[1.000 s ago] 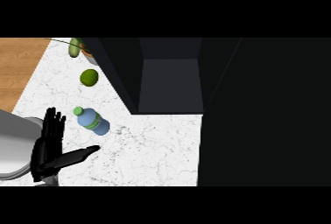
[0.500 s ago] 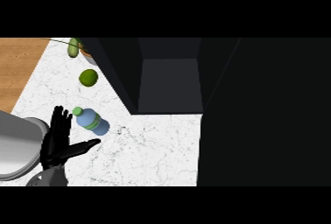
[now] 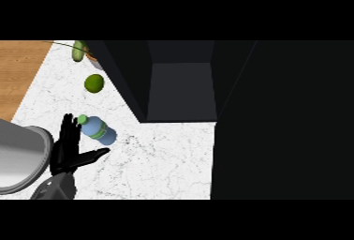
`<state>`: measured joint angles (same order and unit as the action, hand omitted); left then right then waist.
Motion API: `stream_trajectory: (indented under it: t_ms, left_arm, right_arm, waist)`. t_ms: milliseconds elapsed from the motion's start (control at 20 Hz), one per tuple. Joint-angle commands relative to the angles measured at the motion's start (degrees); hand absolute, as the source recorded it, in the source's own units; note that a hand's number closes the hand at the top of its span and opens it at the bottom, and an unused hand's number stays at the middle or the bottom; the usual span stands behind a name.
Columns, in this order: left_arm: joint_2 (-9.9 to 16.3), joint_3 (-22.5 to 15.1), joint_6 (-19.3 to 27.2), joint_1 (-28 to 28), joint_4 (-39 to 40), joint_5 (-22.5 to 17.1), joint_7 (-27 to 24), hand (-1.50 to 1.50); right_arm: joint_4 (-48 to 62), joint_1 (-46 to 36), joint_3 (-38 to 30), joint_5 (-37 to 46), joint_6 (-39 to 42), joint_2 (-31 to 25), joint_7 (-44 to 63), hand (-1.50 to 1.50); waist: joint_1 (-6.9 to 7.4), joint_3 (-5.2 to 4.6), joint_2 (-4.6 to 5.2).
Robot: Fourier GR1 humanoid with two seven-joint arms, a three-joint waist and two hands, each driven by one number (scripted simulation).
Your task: Pick up the bottled water, place it into the cabinet and close the cabinet
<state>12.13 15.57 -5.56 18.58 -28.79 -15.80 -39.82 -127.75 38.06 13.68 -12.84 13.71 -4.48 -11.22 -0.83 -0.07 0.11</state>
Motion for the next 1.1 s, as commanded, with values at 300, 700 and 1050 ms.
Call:
stream_trajectory:
  t_ms: [300, 700, 1050]
  left_arm:
    - [1.05, 2.5, -8.72, 6.73, 14.69, -0.67, -6.43, -1.5]
    - [-0.34, 3.33, -13.0, 10.1, 18.55, -1.46, -5.86, -1.5]
    - [0.76, 2.26, -16.61, 11.44, 18.67, -0.33, -5.69, -1.5]
  right_arm:
    - [0.97, -2.19, 0.78, -0.03, -1.11, 0.31, 1.45, -1.5]
    - [0.86, -3.11, 2.34, 0.28, -2.76, 1.2, 2.97, -1.5]
    - [3.48, 0.64, 4.04, 2.2, -1.07, 1.52, -2.87, -1.5]
  waist:
    - [-0.32, -0.06, 0.22]
    - [-0.47, -0.08, 0.28]
    - [-0.68, -0.06, 0.2]
